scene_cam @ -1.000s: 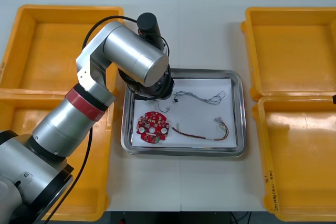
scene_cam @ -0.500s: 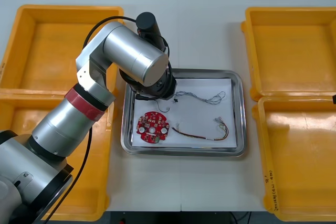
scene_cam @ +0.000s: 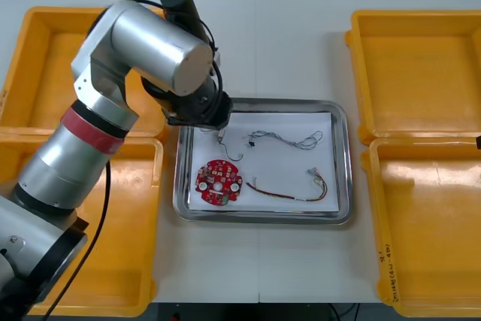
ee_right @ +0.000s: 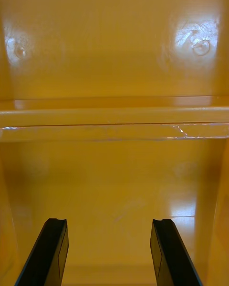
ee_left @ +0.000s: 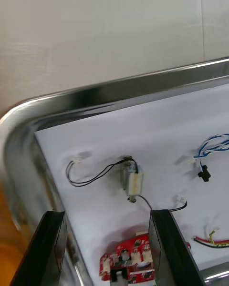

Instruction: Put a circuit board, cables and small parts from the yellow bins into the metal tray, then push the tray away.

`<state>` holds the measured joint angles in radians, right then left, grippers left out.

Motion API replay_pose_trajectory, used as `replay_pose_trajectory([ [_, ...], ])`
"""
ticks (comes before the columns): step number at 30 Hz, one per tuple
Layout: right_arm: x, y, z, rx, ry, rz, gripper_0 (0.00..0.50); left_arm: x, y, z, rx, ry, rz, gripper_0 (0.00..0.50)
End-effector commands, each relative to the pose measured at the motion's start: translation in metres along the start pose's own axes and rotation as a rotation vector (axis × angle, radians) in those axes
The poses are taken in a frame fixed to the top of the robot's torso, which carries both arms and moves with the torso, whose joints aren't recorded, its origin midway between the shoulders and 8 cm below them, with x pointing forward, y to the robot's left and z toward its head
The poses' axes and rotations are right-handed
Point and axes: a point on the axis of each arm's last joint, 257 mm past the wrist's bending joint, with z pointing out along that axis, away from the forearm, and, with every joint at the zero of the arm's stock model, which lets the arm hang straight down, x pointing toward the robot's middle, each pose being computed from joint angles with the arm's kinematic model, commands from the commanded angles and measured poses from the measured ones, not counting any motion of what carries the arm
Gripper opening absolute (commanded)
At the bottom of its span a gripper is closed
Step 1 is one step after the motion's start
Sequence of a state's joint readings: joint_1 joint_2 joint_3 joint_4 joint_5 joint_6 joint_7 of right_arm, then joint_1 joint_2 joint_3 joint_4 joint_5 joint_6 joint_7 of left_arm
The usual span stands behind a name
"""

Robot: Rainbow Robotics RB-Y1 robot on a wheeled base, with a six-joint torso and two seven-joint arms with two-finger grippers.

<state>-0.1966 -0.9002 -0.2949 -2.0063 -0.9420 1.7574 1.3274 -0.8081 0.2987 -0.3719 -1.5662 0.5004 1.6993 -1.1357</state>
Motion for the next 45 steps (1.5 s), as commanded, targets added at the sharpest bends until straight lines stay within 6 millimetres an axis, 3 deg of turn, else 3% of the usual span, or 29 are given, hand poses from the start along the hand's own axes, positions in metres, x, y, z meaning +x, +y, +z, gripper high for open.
replay_pose_trajectory([
  [1,-0.010,-0.012,-0.018,0.038,-0.040,-0.046,0.500,-0.041,0.030,-0.055,-0.021,-0.090,-0.086,0.500],
  [9,-0.010,-0.012,-0.018,0.038,-0.040,-0.046,0.500,-0.051,0.075,-0.087,-0.035,-0.100,-0.138,0.500],
  [14,-0.031,-0.019,-0.032,0.052,-0.105,-0.040,0.500,-0.052,0.105,-0.103,-0.048,-0.103,-0.172,0.500],
  [21,-0.034,-0.018,-0.033,0.050,-0.116,-0.038,0.500,-0.043,0.147,-0.123,-0.098,-0.081,-0.202,0.500],
  [27,-0.038,-0.013,-0.032,0.033,-0.134,-0.051,0.500,-0.034,0.171,-0.139,-0.116,-0.062,-0.226,0.500],
  [38,-0.049,0.038,-0.030,-0.019,-0.154,-0.193,0.500,-0.015,0.214,-0.155,-0.123,-0.078,-0.258,0.500],
  [45,-0.048,0.099,-0.033,-0.070,-0.164,-0.374,0.500,0.012,0.233,-0.155,-0.143,-0.069,-0.255,0.500],
])
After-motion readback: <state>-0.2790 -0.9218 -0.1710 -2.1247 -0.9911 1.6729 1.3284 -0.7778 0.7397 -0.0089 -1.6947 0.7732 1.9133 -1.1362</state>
